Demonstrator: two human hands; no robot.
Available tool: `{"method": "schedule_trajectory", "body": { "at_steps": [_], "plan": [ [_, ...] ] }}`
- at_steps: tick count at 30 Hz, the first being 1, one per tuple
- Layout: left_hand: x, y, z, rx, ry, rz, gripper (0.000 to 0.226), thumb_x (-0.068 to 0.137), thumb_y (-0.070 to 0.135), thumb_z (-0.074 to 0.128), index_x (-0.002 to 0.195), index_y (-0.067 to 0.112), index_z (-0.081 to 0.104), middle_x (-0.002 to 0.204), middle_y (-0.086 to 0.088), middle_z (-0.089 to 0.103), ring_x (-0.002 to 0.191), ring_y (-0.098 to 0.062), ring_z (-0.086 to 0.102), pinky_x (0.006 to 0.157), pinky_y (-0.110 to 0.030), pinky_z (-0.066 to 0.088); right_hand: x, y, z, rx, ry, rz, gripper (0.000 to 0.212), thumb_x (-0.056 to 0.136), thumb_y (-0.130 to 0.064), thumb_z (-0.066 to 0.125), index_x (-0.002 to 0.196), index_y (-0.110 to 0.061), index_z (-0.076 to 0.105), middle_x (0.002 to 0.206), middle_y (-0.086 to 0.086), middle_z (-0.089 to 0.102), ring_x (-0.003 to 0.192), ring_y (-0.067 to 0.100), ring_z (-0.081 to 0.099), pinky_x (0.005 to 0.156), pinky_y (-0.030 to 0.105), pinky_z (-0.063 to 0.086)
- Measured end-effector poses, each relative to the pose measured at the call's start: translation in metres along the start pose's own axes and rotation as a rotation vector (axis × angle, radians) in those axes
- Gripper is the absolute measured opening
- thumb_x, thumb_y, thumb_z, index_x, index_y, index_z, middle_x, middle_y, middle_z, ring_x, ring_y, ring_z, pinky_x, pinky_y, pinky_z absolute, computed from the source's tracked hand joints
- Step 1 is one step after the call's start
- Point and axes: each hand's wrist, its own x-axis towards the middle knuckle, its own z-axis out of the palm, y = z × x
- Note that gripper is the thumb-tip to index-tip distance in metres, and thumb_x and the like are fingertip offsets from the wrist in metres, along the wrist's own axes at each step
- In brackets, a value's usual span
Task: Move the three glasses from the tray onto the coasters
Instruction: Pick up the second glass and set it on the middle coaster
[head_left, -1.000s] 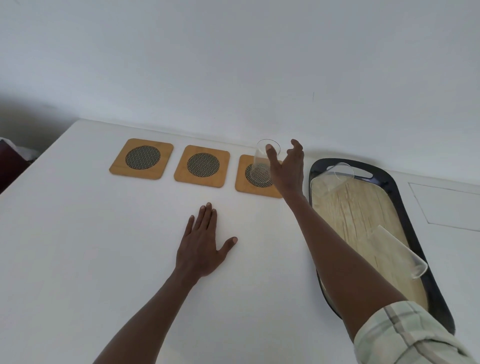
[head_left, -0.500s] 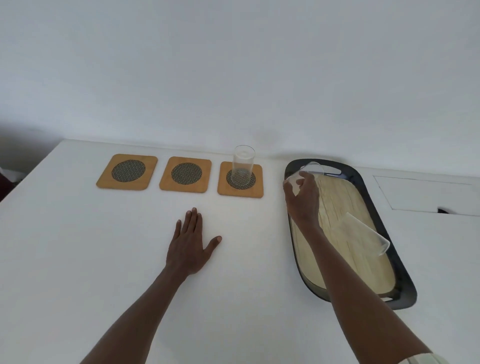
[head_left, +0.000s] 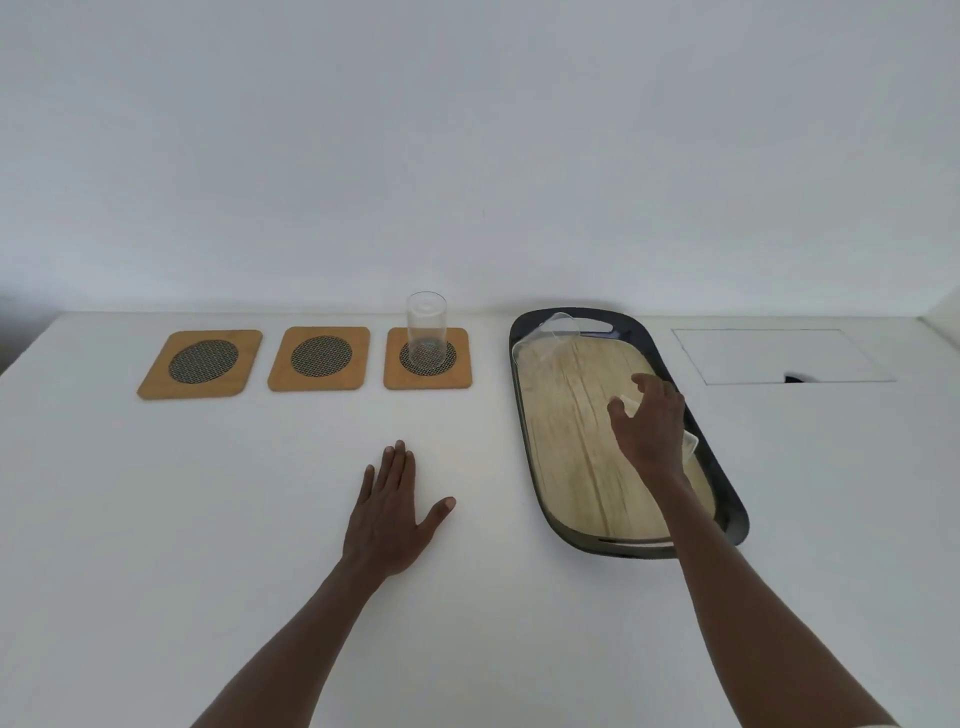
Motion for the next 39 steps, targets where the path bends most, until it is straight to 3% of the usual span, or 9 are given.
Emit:
{"method": "schedule_trajectory", "body": {
  "at_steps": [12, 18, 31, 36, 39],
  "plan": [
    [-0.008, 0.009, 0.009, 0.007, 0.046, 0.015, 0.102, 0.086, 0.080, 0.014, 0.156, 0.007, 0.009, 0.166, -0.004, 0.000, 0.153, -0.014, -0.005, 0.125, -0.035, 0.003, -0.006, 0.067, -0.031, -0.146, -0.199, 0.089, 0.075, 0.080, -0.039, 0.077, 0.141, -0.011, 0.043, 0.135, 0.013, 0.055, 0.128, 0.035, 0.044, 0.099, 0.050, 0.045],
    [-0.008, 0.008, 0.011, 0.024, 0.053, 0.015, 0.103, 0.085, 0.081, 0.014, 0.156, 0.008, 0.011, 0.166, -0.003, 0.001, 0.153, -0.013, -0.003, 0.125, -0.035, 0.003, -0.020, 0.081, -0.033, -0.120, -0.270, 0.068, 0.079, 0.076, -0.031, 0.082, 0.142, -0.013, 0.042, 0.136, 0.011, 0.053, 0.123, 0.034, 0.045, 0.096, 0.048, 0.046],
    [-0.006, 0.007, 0.013, 0.018, 0.056, 0.010, 0.103, 0.085, 0.082, 0.016, 0.156, 0.009, 0.012, 0.166, -0.001, 0.001, 0.153, -0.011, -0.004, 0.125, -0.035, 0.005, -0.035, 0.074, -0.023, -0.011, -0.199, 0.121, 0.077, 0.079, -0.034, 0.081, 0.144, -0.019, 0.041, 0.134, 0.010, 0.051, 0.120, 0.030, 0.053, 0.090, 0.046, 0.052],
    [-0.007, 0.007, 0.012, 0.012, 0.052, 0.008, 0.104, 0.083, 0.084, 0.013, 0.157, 0.010, 0.011, 0.166, 0.000, -0.001, 0.152, -0.010, -0.007, 0.124, -0.034, 0.002, -0.038, 0.068, -0.019, 0.102, -0.153, 0.158, 0.075, 0.077, -0.030, 0.083, 0.143, -0.018, 0.048, 0.138, 0.009, 0.055, 0.124, 0.029, 0.054, 0.099, 0.047, 0.050],
    [-0.007, 0.007, 0.012, 0.010, 0.052, 0.006, 0.104, 0.083, 0.084, 0.013, 0.157, 0.010, 0.010, 0.166, 0.000, -0.001, 0.152, -0.010, -0.007, 0.124, -0.034, 0.002, -0.041, 0.059, -0.017, 0.229, -0.089, 0.184, 0.073, 0.076, -0.030, 0.085, 0.140, -0.018, 0.051, 0.133, 0.008, 0.060, 0.118, 0.026, 0.058, 0.092, 0.036, 0.050]
  ]
}}
